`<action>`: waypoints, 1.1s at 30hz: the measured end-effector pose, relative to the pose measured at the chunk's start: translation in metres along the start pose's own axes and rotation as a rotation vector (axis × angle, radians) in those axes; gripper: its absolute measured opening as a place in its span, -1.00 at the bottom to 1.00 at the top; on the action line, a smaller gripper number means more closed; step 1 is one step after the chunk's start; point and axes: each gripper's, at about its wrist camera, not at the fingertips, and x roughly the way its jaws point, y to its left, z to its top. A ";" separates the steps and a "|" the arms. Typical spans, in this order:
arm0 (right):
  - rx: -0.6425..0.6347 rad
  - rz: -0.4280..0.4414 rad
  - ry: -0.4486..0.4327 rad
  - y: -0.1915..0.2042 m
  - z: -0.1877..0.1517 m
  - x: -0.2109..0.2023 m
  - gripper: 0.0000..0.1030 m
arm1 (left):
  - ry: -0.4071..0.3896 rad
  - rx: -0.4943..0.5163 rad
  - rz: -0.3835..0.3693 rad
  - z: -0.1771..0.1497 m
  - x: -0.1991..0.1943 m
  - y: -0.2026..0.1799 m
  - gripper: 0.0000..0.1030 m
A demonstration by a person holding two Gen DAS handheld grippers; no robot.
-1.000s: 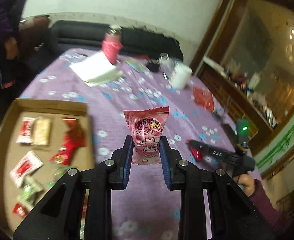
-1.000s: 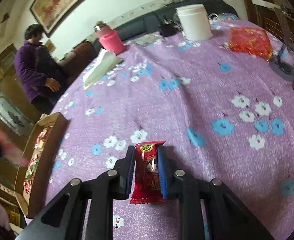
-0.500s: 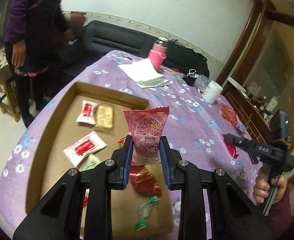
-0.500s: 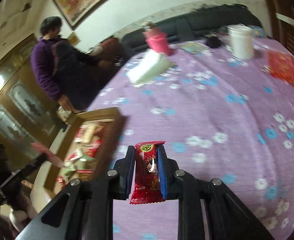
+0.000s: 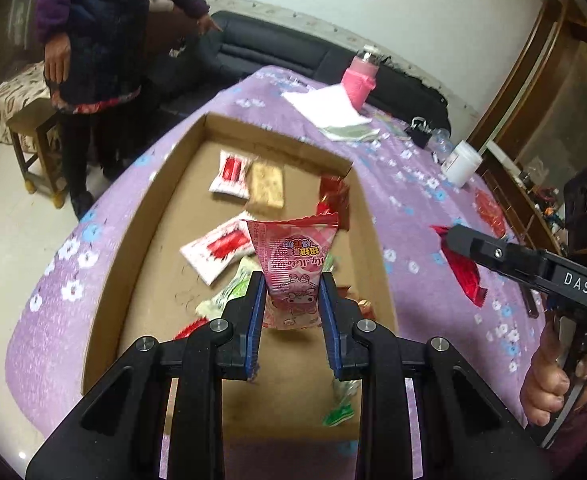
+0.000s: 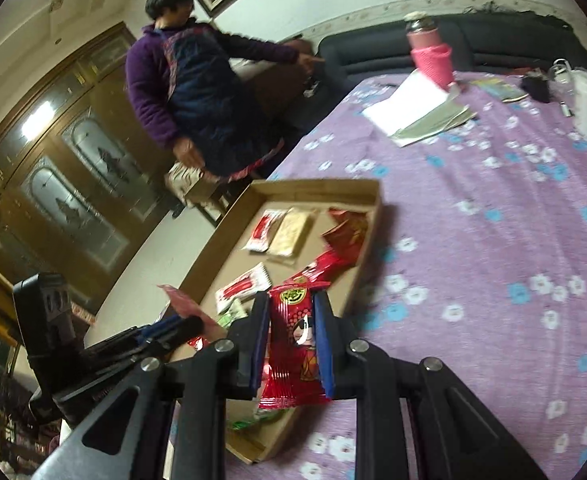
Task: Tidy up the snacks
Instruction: 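Carry both snacks to the tray and open both grippers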
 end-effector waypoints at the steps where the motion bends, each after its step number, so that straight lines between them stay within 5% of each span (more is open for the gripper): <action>1: -0.004 0.005 0.013 0.003 -0.001 0.006 -0.53 | 0.011 0.000 0.003 -0.002 0.002 0.001 -0.50; 15: -0.004 0.026 0.133 0.025 0.001 0.077 -0.53 | 0.058 -0.014 0.015 -0.011 0.015 0.012 -0.50; 33: -0.130 -0.218 0.079 0.026 0.022 0.116 -0.51 | -0.023 -0.025 0.009 -0.002 -0.003 0.018 -0.42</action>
